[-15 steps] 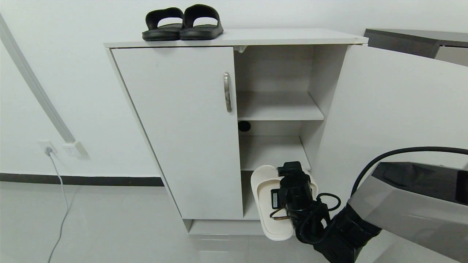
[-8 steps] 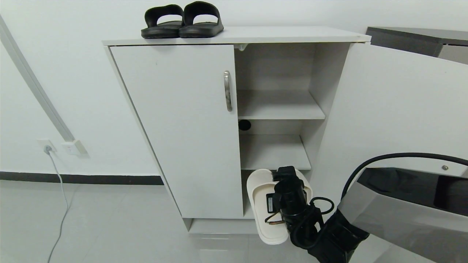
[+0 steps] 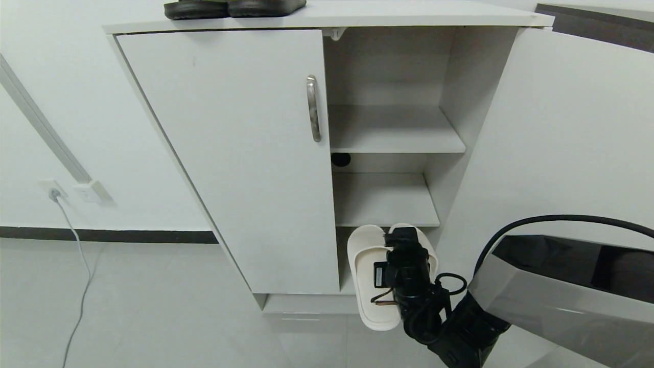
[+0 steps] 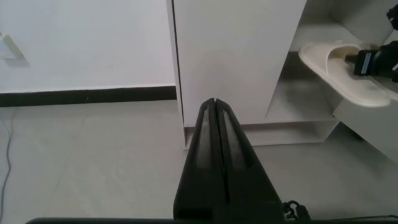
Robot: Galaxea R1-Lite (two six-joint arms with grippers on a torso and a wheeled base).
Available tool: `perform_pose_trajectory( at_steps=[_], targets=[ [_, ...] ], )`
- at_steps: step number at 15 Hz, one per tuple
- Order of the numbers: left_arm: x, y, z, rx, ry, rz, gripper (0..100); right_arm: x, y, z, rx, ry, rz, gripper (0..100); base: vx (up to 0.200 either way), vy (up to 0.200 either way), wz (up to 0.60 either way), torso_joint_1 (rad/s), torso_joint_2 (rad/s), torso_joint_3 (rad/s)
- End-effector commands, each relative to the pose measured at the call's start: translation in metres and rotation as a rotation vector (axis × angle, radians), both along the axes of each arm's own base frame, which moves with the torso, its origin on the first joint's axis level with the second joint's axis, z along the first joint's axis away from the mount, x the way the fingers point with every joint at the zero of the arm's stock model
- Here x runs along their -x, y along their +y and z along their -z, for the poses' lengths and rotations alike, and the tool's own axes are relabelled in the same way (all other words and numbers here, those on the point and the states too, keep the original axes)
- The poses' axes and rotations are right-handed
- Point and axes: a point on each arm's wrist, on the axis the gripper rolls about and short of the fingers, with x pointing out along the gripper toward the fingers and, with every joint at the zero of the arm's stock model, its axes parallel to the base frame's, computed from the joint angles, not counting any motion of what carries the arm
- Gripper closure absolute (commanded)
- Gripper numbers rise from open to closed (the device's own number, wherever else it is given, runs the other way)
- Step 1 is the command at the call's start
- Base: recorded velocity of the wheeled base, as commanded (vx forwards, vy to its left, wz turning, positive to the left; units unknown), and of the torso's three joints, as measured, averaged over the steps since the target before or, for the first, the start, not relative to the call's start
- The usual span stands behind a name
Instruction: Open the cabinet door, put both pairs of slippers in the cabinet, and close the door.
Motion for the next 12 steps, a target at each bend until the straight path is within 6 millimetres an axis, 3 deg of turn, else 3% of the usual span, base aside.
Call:
perform_pose_trajectory(
  at_steps=[1, 12],
  targets=[
    [0.0, 0.0, 0.0, 0.0, 0.002, 0.0, 100, -0.003, 0.001, 0.007, 0.017, -0.05, 0.013, 100, 0.0, 0.0, 0.0, 0.0, 0.0, 0.0],
    [0.0, 0.0, 0.0, -0.001, 0.003, 0.0, 100, -0.013, -0.003, 0.011, 0.026, -0.104, 0.03, 100, 0.0, 0.0, 0.0, 0.0, 0.0, 0.0]
  ],
)
